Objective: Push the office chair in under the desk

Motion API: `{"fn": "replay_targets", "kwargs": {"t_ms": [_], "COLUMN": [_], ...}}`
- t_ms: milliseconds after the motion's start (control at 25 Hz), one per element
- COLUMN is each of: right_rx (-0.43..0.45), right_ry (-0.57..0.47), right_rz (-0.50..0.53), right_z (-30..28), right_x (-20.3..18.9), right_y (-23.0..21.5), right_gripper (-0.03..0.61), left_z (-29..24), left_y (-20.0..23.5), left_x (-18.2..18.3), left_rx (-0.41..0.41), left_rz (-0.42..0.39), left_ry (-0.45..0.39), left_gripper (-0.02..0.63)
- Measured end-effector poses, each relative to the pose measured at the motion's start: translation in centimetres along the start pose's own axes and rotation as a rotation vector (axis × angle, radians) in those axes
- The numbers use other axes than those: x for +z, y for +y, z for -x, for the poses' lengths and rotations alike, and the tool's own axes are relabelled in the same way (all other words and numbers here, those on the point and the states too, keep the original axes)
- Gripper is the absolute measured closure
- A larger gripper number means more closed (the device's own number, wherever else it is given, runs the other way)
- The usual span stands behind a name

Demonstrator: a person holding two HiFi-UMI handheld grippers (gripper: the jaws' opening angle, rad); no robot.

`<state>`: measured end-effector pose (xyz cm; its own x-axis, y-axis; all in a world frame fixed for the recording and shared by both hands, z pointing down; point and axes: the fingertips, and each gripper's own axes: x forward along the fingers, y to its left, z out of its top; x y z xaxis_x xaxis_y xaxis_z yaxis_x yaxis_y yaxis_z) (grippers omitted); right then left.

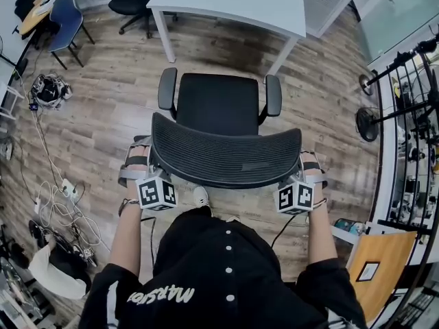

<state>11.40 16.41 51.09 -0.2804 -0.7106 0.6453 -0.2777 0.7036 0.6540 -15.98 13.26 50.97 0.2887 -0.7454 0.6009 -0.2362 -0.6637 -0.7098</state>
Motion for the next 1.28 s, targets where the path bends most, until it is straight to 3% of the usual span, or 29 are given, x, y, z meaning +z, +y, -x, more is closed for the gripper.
{"fn": "replay_targets", "kwargs": {"t_ms": [1280], "right_rx": [-0.056], "right_ry": [0.055], "right_rz": [-0.037], "right_z": [-5.3], "right_x": [0.7], "right_y": [-5.2], "right_gripper": [0.302], "left_z": [-6.3], "left_y": [6.2], "left_x": [-0.9], "left_rx": [-0.001], "left_rz": [-0.043], "left_ry": [-0.071], "left_gripper": [0.311]}}
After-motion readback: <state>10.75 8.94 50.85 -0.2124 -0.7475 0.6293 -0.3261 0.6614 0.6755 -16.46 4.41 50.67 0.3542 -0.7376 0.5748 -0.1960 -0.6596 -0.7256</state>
